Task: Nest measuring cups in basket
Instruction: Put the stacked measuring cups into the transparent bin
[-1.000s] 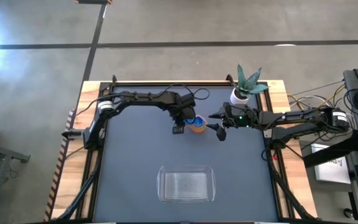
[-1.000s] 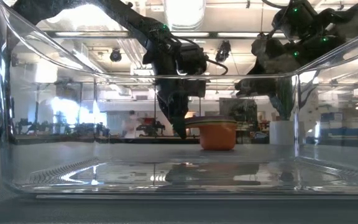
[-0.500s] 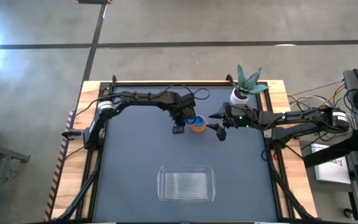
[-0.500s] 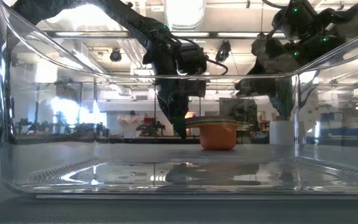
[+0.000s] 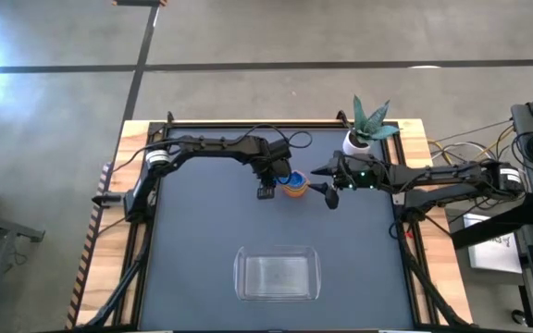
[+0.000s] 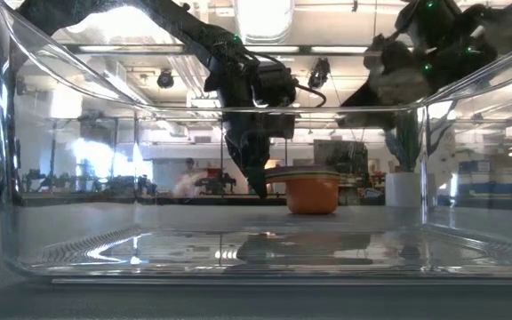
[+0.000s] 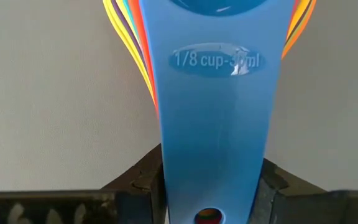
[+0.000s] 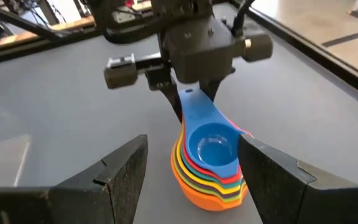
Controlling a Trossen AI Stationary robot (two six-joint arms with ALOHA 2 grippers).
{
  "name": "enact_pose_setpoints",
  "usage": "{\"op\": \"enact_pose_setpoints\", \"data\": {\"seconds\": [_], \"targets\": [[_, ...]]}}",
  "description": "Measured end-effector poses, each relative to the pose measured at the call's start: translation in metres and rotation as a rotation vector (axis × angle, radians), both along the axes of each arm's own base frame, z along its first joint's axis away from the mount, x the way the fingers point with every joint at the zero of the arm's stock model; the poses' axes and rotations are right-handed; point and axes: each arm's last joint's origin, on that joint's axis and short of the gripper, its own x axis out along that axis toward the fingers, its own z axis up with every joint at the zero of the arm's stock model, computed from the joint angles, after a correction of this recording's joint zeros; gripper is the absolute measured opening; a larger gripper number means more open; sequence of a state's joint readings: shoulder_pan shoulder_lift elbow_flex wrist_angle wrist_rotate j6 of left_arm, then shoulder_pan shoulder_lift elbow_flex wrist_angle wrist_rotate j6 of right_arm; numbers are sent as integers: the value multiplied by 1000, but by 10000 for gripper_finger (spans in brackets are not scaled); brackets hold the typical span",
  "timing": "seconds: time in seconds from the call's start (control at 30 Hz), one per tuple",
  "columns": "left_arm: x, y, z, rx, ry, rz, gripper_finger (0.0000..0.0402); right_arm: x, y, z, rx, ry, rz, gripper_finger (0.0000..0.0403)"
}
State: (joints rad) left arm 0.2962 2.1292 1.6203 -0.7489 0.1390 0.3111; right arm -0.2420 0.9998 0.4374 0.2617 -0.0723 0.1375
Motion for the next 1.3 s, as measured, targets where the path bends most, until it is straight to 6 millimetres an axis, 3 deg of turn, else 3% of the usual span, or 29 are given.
{"op": "enact_pose_setpoints", "data": {"seconds": [0.5, 0.97, 1.3], "targets": [[0, 0, 0, -4, 4, 5, 118, -14, 4, 21, -2, -94, 9, 238], [-1, 1, 0, -6, 5, 8, 118, -21, 5, 23, -13, -74, 6, 238], [-1, 0, 1, -14, 10, 16, 118, -26, 7, 28, 75, -103, -17, 238]]}}
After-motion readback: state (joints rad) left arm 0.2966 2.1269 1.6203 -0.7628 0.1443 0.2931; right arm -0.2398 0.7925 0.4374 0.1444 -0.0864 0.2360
